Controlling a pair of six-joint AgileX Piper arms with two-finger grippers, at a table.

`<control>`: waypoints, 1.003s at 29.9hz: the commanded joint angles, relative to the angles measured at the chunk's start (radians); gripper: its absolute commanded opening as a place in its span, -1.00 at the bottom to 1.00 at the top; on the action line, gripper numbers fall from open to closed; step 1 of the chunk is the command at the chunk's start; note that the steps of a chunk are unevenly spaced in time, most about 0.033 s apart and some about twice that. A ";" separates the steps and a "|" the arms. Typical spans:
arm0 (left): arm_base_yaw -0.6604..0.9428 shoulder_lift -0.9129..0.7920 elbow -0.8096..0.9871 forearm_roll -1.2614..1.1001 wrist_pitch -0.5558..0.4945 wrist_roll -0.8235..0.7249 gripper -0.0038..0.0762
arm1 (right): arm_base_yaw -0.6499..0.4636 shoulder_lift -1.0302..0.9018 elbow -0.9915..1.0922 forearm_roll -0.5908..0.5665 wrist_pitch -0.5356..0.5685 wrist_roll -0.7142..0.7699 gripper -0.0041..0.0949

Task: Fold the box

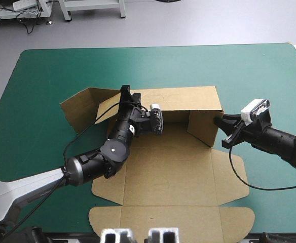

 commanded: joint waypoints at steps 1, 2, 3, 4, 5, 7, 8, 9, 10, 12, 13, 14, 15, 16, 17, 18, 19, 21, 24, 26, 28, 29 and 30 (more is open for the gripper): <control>-0.012 -0.034 -0.032 0.030 -0.102 -0.026 -0.92 | -0.001 -0.019 -0.022 0.075 0.044 -0.002 -0.63; -0.012 -0.034 -0.032 0.030 -0.104 -0.026 -0.92 | -0.001 -0.019 -0.022 0.079 0.035 0.003 -0.63; -0.012 -0.034 -0.032 0.030 -0.104 -0.028 -0.92 | -0.001 -0.019 -0.022 0.082 0.024 0.008 -0.64; -0.012 -0.036 -0.032 0.030 -0.104 -0.028 -0.92 | -0.001 -0.019 -0.022 0.085 0.011 0.021 -0.68; -0.012 -0.036 -0.032 0.030 -0.106 -0.028 -0.92 | -0.001 -0.019 -0.022 0.088 0.000 0.030 -0.75; -0.012 -0.038 -0.032 0.035 -0.106 -0.028 -0.92 | -0.001 -0.019 -0.022 0.090 -0.007 0.032 -0.95; -0.012 -0.038 -0.032 0.044 -0.106 -0.028 -0.92 | -0.001 -0.019 -0.022 0.090 -0.008 0.038 -0.94; -0.012 -0.038 -0.032 0.060 -0.106 -0.028 -0.92 | -0.001 -0.019 -0.022 0.092 -0.008 0.038 -0.94; -0.012 -0.038 -0.032 0.078 -0.106 -0.028 -0.92 | -0.001 -0.019 -0.022 0.092 -0.008 0.039 -0.94; -0.012 -0.036 -0.032 0.109 -0.106 -0.028 -0.92 | -0.001 -0.019 -0.022 0.093 -0.008 0.051 -0.94; -0.012 -0.034 -0.032 0.121 -0.101 -0.028 -0.92 | -0.001 -0.019 -0.022 0.093 -0.008 0.055 -0.94; -0.012 -0.034 -0.032 0.121 -0.099 -0.028 -0.92 | -0.001 -0.019 -0.022 0.093 -0.008 0.061 -0.94; -0.012 -0.032 -0.032 0.121 -0.097 -0.028 -0.92 | -0.001 -0.019 -0.022 0.093 -0.005 0.065 -0.94; -0.012 -0.032 -0.032 0.121 -0.092 -0.028 -0.92 | -0.001 -0.019 -0.022 0.088 -0.003 0.069 -0.93; -0.012 -0.032 -0.032 0.121 -0.087 -0.028 -0.92 | -0.001 -0.019 -0.022 0.080 -0.003 0.069 -0.93; -0.012 -0.032 -0.032 0.121 -0.078 -0.028 -0.92 | -0.001 -0.019 -0.022 0.073 -0.003 0.076 -0.93; -0.012 -0.032 -0.032 0.121 -0.067 -0.028 -0.90 | -0.001 -0.019 -0.022 0.066 -0.003 0.081 -0.93; -0.012 -0.032 -0.032 0.121 -0.054 -0.028 -0.82 | -0.001 -0.019 -0.022 0.060 -0.003 0.083 -0.93; -0.012 -0.030 -0.032 0.121 -0.025 -0.028 -0.60 | -0.001 -0.019 -0.022 0.051 -0.003 0.083 -0.93; -0.012 -0.024 -0.032 0.121 -0.002 -0.028 -0.39 | -0.001 -0.019 -0.022 0.044 -0.003 0.083 -0.93; -0.012 -0.016 -0.032 0.121 0.021 -0.030 -0.11 | -0.001 -0.019 -0.022 0.041 -0.003 0.083 -0.93; -0.012 -0.014 -0.032 0.121 0.021 -0.040 -0.01 | -0.001 -0.019 -0.022 0.041 -0.003 0.083 -0.93; -0.012 -0.011 -0.032 0.121 0.019 -0.063 0.11 | -0.001 -0.019 -0.022 0.039 -0.003 0.083 -0.93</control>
